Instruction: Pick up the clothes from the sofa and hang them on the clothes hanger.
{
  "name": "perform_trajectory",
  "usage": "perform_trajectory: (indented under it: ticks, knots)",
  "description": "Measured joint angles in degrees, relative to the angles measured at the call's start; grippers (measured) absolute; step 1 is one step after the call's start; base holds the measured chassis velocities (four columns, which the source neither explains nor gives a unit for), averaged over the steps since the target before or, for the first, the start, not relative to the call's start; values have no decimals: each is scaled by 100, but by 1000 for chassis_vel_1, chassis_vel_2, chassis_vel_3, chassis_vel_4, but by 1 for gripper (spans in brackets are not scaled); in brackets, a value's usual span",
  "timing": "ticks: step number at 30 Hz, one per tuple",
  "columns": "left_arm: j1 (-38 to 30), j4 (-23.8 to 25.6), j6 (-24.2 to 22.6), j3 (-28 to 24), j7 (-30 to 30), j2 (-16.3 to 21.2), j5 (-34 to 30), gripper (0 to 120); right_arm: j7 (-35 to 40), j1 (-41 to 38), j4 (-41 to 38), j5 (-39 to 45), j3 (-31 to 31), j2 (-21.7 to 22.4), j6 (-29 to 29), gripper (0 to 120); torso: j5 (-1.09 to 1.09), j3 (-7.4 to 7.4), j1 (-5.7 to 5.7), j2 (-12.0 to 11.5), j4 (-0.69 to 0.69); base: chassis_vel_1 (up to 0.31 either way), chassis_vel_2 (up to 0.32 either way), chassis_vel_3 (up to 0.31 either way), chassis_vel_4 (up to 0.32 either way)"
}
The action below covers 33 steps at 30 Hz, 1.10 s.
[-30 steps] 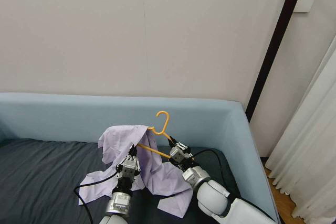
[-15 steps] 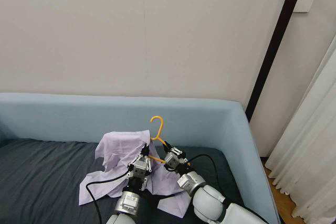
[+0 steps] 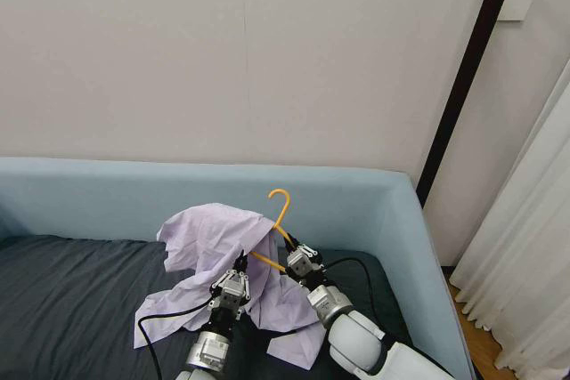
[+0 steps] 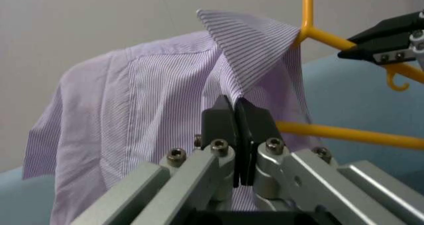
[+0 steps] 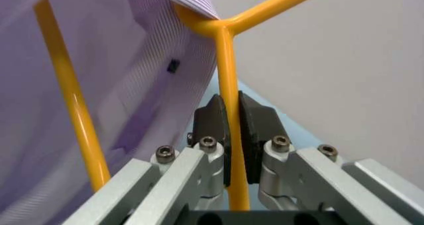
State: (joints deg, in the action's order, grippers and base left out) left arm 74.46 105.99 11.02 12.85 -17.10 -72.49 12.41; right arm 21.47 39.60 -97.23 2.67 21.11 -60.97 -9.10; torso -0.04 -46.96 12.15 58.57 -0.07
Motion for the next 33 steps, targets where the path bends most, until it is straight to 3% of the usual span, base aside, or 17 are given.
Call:
perform_trajectory:
  ticks: [6, 12, 18, 23, 24, 28, 29, 31, 33]
  knots:
    - [57, 141, 79, -23, -7, -18, -15, 0, -34, -142, -24, -268, -149, 118, -54, 4, 0, 0, 0, 0, 0, 0, 0, 0, 0]
    - [32, -26, 269, -148, 16, -166, 31, 0, -165, -171, -100, -427, -121, 206, -40, 4, 0, 0, 0, 0, -1, 0, 0, 0, 0]
    - [158, -73, 269, -133, -63, -89, 156, 19, -436, -281, 75, -819, -111, 285, 193, 4, 0, 0, 0, 0, -1, 0, 0, 0, 0]
    - [476, -152, 276, 116, -648, 700, 156, 41, -653, -423, 232, -1164, -239, 304, 463, 4, -3, 0, 0, 0, 1, 0, 0, 0, 0]
    - [476, -152, 276, 116, -648, 700, 156, 41, -653, -423, 232, -1164, -239, 304, 463, 4, -3, 0, 0, 0, 1, 0, 0, 0, 0]
    - [736, 244, 670, 481, -681, 1793, -479, 57, -719, -468, 288, -1181, -244, 251, 522, 4, -3, 0, 0, 0, 3, 0, 0, 0, 0]
    - [736, 244, 670, 481, -681, 1793, -479, 57, -719, -468, 288, -1181, -244, 251, 522, 4, -3, 0, 0, 0, 3, 0, 0, 0, 0]
    - [723, 622, 858, 835, -240, 2419, -1384, 68, -756, -459, 309, -1254, -257, 226, 584, 4, -2, 0, -1, 0, 1, 0, 0, 0, 0]
    - [557, 861, 956, 1140, 625, 3073, -2476, 77, -811, -434, 322, -1383, -256, 204, 670, 4, -2, 0, 0, 0, -1, 0, 0, 0, 0]
